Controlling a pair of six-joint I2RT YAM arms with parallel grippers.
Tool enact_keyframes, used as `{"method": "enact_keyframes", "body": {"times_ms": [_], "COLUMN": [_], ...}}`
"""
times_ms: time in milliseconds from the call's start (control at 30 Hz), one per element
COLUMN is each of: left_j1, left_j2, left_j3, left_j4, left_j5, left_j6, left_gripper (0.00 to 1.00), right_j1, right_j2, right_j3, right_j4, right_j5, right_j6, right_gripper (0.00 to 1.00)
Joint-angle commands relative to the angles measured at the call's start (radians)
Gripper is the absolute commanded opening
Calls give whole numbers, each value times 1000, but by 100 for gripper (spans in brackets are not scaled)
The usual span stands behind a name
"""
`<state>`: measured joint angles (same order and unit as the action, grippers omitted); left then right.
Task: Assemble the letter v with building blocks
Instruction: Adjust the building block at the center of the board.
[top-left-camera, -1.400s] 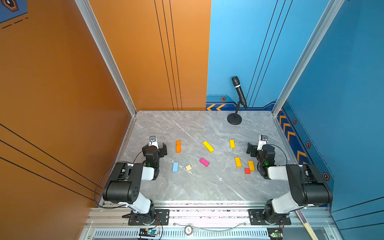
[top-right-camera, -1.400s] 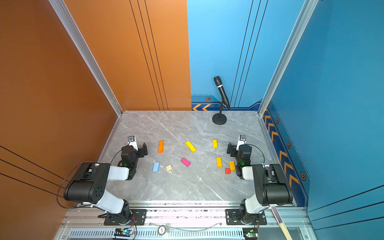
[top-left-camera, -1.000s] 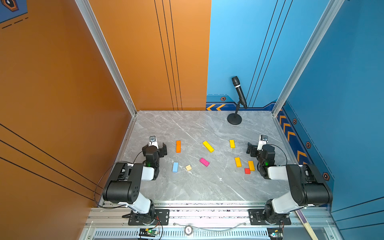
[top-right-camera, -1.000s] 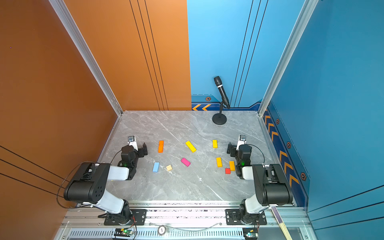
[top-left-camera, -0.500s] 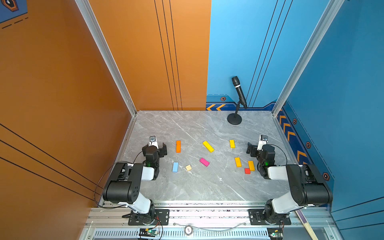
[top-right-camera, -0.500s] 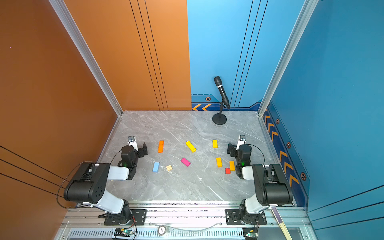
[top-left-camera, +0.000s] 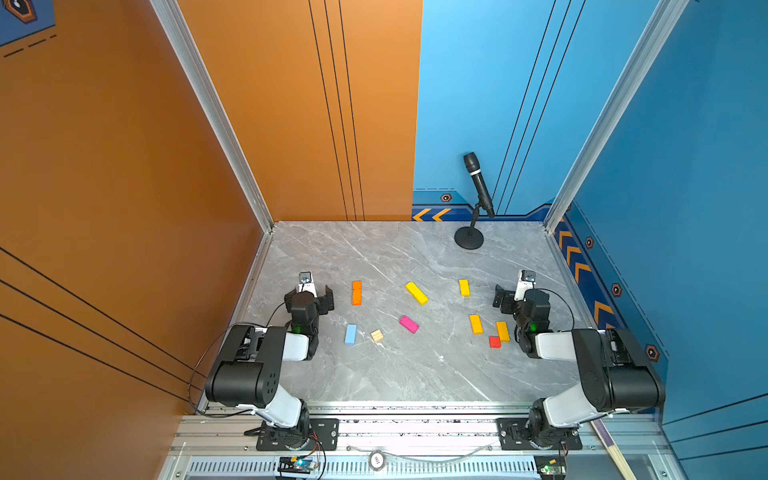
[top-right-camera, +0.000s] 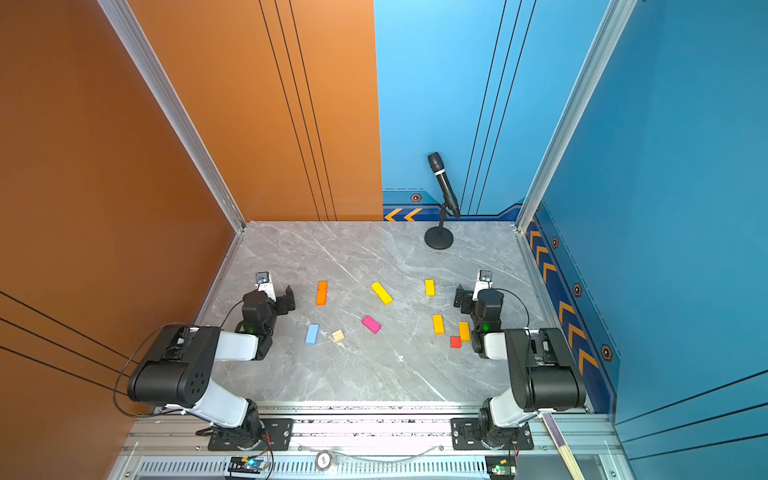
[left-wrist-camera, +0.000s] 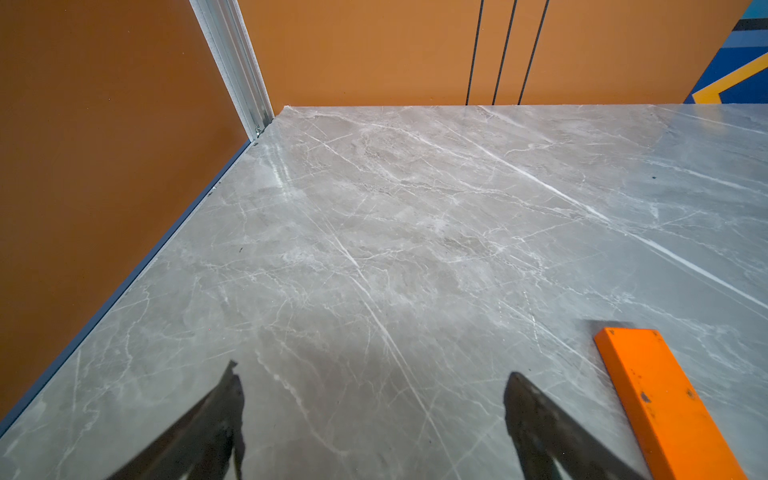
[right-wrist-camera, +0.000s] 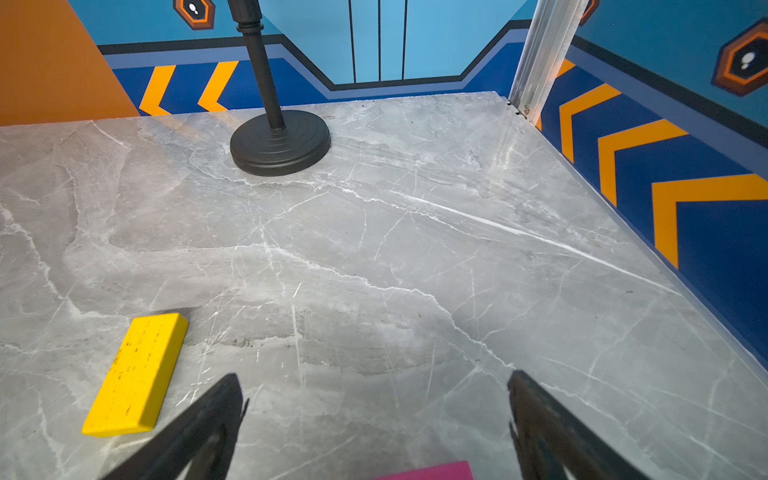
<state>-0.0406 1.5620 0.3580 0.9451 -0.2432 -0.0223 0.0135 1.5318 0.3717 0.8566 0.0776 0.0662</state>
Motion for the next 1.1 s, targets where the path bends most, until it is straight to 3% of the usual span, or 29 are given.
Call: {"method": "enact_keyframes", "body": {"times_ms": [0, 300, 533, 800, 1067], "left_j1": [-3, -5, -13, -72, -164], "left_j2": [0, -19, -225, -420, -454], "left_j3": [13, 16, 45, 205, 449], "left_j4": [-12, -23, -247, -689, -1168], "left_j5": [-10, -38, -87, -101, -106], "left_j6": [10, 5, 0, -17, -123], "left_gripper": [98, 98, 93, 88, 79], "right_j1": [-3, 4, 23, 83, 180], "right_j2": [1, -4, -98, -326, -550], "right_j3": [19, 28, 94, 150, 261], "right_j4": [-9, -22, -216, -472, -801], "right_j5": [-15, 27, 53, 106, 110], "right_j6": [-12, -7, -22, -52, -32], "right_gripper": [99, 99, 100, 100, 100]}}
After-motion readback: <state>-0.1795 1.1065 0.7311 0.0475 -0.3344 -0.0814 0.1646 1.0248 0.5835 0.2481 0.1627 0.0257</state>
